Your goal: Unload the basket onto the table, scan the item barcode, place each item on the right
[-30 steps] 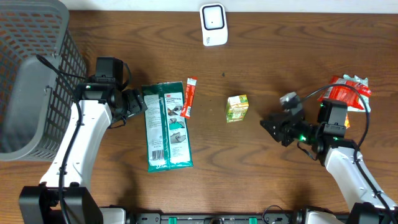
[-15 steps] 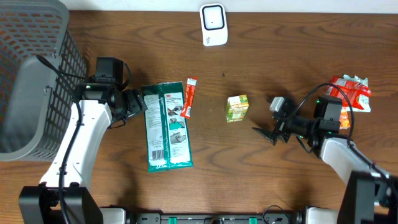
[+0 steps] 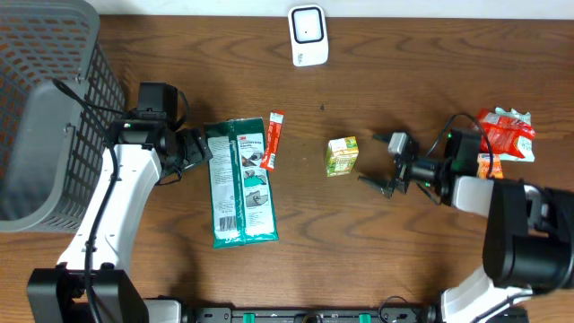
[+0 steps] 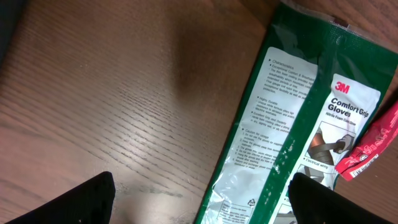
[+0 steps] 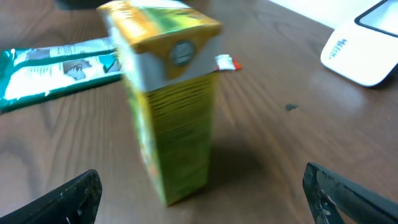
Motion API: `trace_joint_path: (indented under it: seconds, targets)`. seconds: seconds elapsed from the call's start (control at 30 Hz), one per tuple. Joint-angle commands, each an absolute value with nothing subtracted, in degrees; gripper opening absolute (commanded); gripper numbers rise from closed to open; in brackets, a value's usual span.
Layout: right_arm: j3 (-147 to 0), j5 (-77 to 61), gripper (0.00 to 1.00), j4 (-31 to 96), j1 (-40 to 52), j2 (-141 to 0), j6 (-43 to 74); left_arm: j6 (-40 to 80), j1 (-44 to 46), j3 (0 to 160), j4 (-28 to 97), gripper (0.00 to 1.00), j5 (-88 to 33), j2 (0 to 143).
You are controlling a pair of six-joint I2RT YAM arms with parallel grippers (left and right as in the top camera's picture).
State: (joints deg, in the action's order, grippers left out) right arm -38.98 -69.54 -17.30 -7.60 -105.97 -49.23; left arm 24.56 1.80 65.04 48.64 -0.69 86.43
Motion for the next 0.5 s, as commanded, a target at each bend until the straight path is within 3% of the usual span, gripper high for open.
trace_joint_path:
  seconds: [0.0, 0.47]
  targets:
    - [-43.13, -75.20, 0.99, -17.37, -8.27, -109.32, -47.57, 24.03, 1.67, 65.49, 48.82, 0.90, 0.08, 86.37]
    - [-45.74, -82.19, 0.99, -18.94, -7.86, -116.29, -48.34, 24.03, 1.67, 65.49, 48.82, 0.90, 0.08, 86.37]
